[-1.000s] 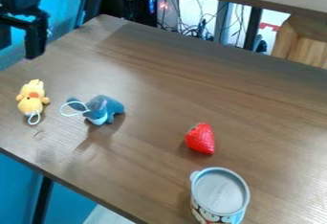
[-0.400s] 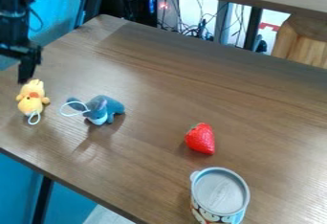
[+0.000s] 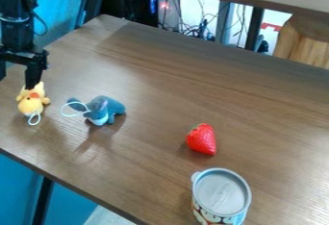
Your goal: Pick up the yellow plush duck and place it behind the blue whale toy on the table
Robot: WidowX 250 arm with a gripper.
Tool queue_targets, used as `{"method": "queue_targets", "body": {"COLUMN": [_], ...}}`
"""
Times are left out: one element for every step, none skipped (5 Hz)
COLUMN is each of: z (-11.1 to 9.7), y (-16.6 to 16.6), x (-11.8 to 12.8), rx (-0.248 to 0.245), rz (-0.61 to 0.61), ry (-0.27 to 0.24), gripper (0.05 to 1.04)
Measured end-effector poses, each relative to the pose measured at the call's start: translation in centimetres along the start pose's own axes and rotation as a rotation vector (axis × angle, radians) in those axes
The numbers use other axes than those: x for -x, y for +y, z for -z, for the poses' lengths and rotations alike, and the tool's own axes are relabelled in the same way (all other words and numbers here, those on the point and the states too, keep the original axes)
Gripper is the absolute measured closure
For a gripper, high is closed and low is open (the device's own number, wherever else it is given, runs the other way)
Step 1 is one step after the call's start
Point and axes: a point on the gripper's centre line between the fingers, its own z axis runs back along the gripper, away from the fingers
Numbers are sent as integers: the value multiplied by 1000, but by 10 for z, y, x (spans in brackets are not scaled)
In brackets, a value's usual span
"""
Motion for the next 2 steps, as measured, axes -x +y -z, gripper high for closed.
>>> {"method": "queue_targets", "body": {"z": [0,3], "y": [-3,-7], "x": [-2,-4], "rx": [19,48], "rz": [-19,-53], "ry": [-10,-21], "gripper": [82,82]}}
